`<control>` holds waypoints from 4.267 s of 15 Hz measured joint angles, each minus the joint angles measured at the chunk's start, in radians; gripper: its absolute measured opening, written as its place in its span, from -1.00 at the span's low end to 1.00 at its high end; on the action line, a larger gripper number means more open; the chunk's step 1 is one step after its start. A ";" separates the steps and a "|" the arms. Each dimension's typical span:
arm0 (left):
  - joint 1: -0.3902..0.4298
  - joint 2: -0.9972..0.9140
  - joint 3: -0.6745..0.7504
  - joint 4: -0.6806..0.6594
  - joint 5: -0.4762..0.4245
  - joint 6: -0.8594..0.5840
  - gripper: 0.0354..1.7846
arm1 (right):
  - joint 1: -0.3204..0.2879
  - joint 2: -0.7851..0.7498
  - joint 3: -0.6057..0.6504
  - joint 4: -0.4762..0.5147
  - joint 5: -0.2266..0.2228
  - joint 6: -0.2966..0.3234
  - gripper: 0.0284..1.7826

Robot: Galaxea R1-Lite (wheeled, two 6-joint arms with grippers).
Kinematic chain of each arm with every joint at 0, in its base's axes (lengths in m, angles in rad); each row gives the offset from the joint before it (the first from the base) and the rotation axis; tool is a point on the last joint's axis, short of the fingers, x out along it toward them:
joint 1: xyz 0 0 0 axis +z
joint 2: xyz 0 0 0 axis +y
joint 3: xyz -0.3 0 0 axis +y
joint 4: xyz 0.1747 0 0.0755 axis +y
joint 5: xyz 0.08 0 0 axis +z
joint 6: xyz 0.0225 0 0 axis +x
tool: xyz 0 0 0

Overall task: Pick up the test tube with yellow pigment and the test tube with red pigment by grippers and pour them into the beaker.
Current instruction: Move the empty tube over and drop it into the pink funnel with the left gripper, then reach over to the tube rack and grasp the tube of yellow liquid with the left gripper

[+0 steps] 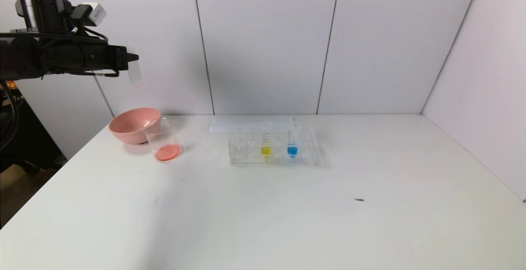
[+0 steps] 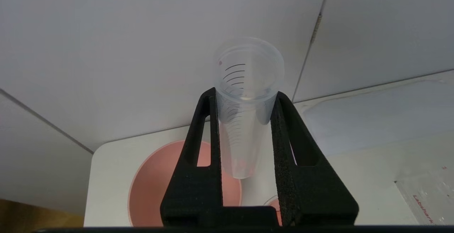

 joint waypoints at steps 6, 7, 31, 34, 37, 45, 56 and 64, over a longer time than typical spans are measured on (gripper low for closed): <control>0.000 0.063 0.007 -0.001 0.024 -0.053 -0.55 | 0.000 0.000 0.000 0.000 0.000 0.000 0.91; 0.002 0.077 0.011 -0.002 0.027 -0.054 -0.55 | 0.000 0.000 0.000 0.000 0.000 0.000 0.91; 0.088 0.195 0.069 -0.127 0.090 -0.065 -0.55 | 0.000 0.000 0.000 0.000 0.000 0.000 0.91; 0.090 0.210 0.065 -0.140 0.091 -0.066 -0.55 | -0.001 0.000 0.000 0.000 0.000 0.000 0.91; 0.097 0.242 0.057 -0.190 0.090 -0.079 -0.55 | 0.000 0.000 0.000 0.000 0.000 0.000 0.91; 0.101 0.312 0.048 -0.216 0.088 -0.079 -0.55 | 0.000 0.000 0.000 0.000 0.000 0.000 0.91; 0.103 0.323 0.045 -0.217 0.087 -0.078 0.47 | 0.000 0.000 0.000 0.000 0.000 0.000 0.91; 0.101 0.263 0.076 -0.216 0.085 -0.074 0.98 | 0.000 0.000 0.000 0.000 0.000 0.000 0.91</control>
